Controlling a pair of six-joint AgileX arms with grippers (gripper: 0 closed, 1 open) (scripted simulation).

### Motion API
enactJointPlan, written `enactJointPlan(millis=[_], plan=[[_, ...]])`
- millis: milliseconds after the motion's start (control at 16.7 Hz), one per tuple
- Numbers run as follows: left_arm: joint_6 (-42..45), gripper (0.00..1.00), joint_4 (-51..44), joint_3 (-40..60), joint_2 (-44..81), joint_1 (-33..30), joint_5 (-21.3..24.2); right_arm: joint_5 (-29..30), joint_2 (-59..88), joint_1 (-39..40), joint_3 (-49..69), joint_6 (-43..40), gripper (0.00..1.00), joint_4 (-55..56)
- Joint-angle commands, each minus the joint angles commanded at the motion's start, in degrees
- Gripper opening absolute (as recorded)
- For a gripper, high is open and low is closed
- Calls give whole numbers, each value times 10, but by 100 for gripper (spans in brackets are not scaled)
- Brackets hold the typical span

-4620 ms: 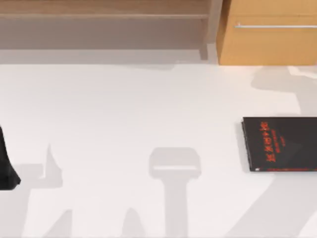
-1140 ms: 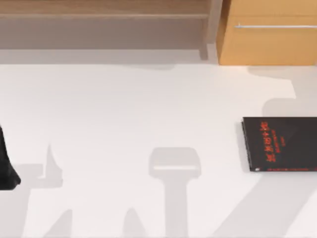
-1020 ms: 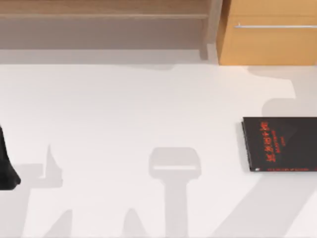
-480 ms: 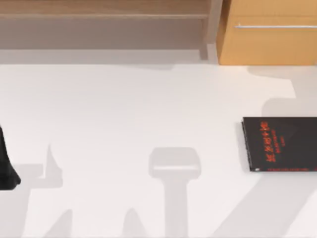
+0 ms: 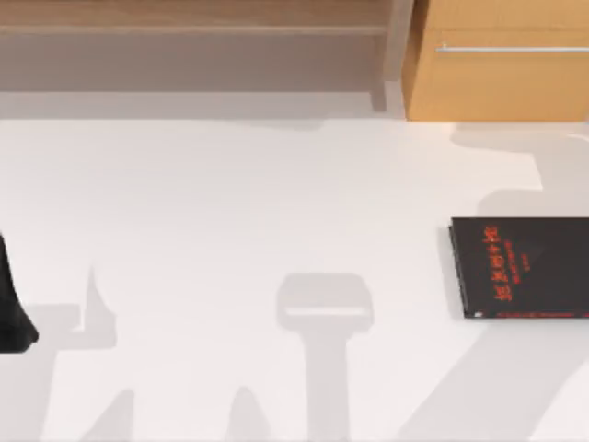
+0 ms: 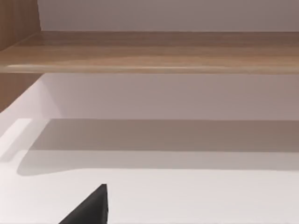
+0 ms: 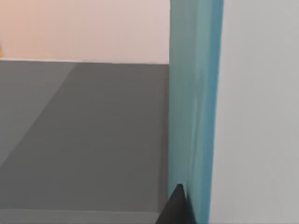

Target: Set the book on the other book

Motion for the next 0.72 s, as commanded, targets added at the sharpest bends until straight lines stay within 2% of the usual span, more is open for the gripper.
enactJointPlan(millis=[180,360,540,720], plan=[[0,100,0,0,0,0,0,17,-18,2,-13,18,0,6],[0,100,0,0,0,0,0,81,-90,16,-63,90,0,25],[0,100,0,0,0,0,0,169,-204,51,-142,216,0,49],[0,100,0,0,0,0,0,264,-327,104,-244,383,0,65]])
